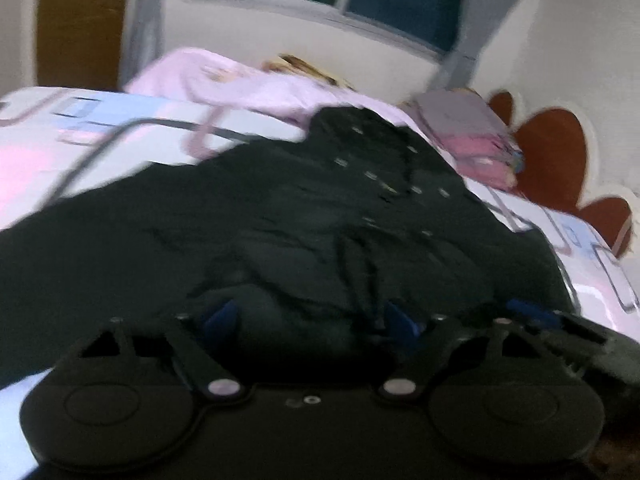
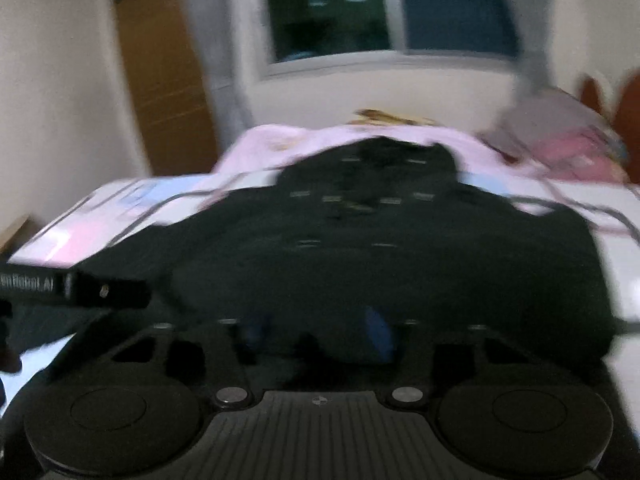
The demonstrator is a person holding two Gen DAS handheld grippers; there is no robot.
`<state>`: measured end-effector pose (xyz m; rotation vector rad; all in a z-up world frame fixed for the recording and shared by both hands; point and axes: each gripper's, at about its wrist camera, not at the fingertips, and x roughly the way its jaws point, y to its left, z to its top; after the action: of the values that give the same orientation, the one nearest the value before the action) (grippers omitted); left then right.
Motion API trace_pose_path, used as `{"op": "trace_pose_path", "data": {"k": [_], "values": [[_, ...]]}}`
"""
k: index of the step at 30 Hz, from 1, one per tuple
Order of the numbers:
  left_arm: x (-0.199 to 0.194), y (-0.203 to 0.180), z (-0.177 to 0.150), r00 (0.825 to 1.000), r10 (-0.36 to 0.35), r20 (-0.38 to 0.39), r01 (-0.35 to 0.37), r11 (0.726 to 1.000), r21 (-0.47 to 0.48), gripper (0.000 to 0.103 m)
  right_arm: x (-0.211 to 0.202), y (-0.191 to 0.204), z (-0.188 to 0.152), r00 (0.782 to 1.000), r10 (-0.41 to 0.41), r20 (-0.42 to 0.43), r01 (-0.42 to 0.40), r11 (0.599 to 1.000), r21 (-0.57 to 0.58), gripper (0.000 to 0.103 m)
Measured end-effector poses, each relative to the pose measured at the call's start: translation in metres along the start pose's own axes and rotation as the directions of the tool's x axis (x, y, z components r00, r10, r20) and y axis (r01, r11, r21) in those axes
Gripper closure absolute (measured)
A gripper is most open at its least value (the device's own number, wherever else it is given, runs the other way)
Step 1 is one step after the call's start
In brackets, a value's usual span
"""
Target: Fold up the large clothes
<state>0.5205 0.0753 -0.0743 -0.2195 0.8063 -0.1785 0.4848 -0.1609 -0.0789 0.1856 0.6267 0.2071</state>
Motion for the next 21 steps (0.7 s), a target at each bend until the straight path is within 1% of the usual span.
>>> {"op": "trace_pose_path", "data": {"k": [1,2,3,4,5,6,7,8,9,11,12,13,14,15,17,18,19,21], "values": [[0.011,-0.007,0.003,1.000,-0.019,-0.015,0.019,1.000,0.013,0.033,-0.004,-0.015,0.003,1.000,-0.030,0.005,0.029,0.999,0.034,0.067],[0.019,-0.013,0.005,0.999,-0.024,-0.027,0.024,0.999,0.024,0.035,-0.008,-0.029,0.004,0.998,-0.069,0.011,0.068,0.996,0.063,0.067],[0.028,-0.018,0.006,0.999,-0.021,-0.041,0.022,0.999,0.037,0.035,-0.013,-0.045,0.006,0.992,-0.123,0.015,0.121,0.988,0.097,0.067],[0.039,-0.023,0.008,0.998,-0.018,-0.058,0.021,0.999,0.049,0.035,-0.017,-0.059,0.008,0.987,-0.159,0.019,0.155,0.980,0.127,0.067],[0.047,-0.026,0.009,0.998,-0.016,-0.068,0.020,0.999,0.051,0.039,-0.018,-0.072,0.010,0.983,-0.184,0.019,0.179,0.971,0.160,0.068],[0.055,-0.027,0.009,0.996,-0.019,-0.083,0.023,0.999,0.048,0.041,-0.021,-0.089,0.013,0.977,-0.211,0.015,0.204,0.959,0.198,0.071],[0.064,-0.027,0.010,0.994,-0.033,-0.105,0.037,0.999,0.036,0.048,-0.020,-0.099,0.014,0.974,-0.227,0.007,0.220,0.950,0.219,0.080],[0.070,-0.026,0.010,0.992,-0.055,-0.117,0.057,0.998,0.018,0.056,-0.018,-0.108,0.014,0.970,-0.242,-0.004,0.236,0.942,0.238,0.083],[0.075,-0.025,0.010,0.990,-0.074,-0.120,0.075,0.997,0.002,0.062,-0.017,-0.117,0.015,0.968,-0.250,-0.013,0.244,0.934,0.259,0.084],[0.081,-0.025,0.011,0.988,-0.092,-0.122,0.092,0.996,-0.010,0.083,-0.014,-0.129,0.014,0.968,-0.251,-0.023,0.247,0.926,0.286,0.084],[0.080,-0.025,0.013,0.990,-0.095,-0.106,0.095,0.995,-0.005,0.090,-0.020,-0.134,0.013,0.968,-0.250,-0.031,0.248,0.923,0.294,0.084],[0.071,-0.023,0.014,0.992,-0.105,-0.063,0.104,0.994,-0.011,0.094,-0.019,-0.135,0.012,0.969,-0.244,-0.033,0.243,0.922,0.300,0.084],[0.060,-0.020,0.014,0.994,-0.104,-0.026,0.104,0.994,-0.017,0.094,-0.023,-0.135,0.011,0.972,-0.235,-0.030,0.233,0.924,0.303,0.084],[0.047,-0.016,0.015,0.996,-0.087,0.015,0.087,0.996,-0.017,0.094,-0.024,-0.135,0.012,0.973,-0.227,-0.027,0.225,0.928,0.298,0.084],[0.025,-0.002,0.013,0.997,-0.037,0.069,0.038,0.999,-0.011,0.094,-0.028,-0.132,0.009,0.977,-0.211,-0.036,0.212,0.935,0.286,0.084],[0.019,0.010,0.009,0.997,-0.022,0.068,0.023,0.999,-0.026,0.094,-0.023,-0.133,0.007,0.978,-0.202,-0.052,0.208,0.939,0.275,0.084],[0.021,0.019,0.004,0.999,-0.013,0.040,0.015,0.999,-0.037,0.094,-0.017,-0.131,0.005,0.977,-0.203,-0.072,0.215,0.942,0.259,0.084],[0.029,0.026,-0.004,1.000,0.003,-0.007,-0.003,1.000,-0.019,0.094,-0.002,-0.134,-0.002,0.974,-0.195,-0.118,0.219,0.944,0.246,0.084]]}}
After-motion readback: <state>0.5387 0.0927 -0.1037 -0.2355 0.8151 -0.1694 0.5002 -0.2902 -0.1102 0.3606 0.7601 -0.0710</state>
